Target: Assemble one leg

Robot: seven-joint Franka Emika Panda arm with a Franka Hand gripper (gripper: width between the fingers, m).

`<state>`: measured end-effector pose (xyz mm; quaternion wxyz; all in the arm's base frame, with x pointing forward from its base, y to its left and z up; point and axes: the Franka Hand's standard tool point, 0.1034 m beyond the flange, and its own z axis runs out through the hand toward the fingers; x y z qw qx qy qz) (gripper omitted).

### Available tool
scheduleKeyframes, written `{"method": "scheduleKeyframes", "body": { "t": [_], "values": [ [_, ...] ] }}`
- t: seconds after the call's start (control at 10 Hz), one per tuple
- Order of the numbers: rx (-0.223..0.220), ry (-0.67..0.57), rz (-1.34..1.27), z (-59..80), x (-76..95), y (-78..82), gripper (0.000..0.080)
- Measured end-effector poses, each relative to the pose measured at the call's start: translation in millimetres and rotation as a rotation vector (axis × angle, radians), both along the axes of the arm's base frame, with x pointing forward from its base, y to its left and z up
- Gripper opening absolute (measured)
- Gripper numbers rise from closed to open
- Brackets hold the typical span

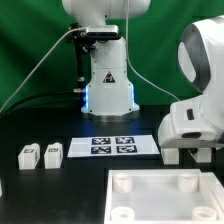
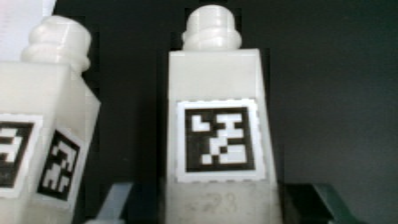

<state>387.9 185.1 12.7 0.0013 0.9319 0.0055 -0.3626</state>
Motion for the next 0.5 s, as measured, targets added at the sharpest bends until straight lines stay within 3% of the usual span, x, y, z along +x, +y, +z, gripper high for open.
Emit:
{"method": "scheduleKeyframes", "body": {
  "t": [0.5],
  "values": [
    [0.000, 0.000, 0.000, 0.0, 0.0, 0.0, 0.0291]
  ]
}}
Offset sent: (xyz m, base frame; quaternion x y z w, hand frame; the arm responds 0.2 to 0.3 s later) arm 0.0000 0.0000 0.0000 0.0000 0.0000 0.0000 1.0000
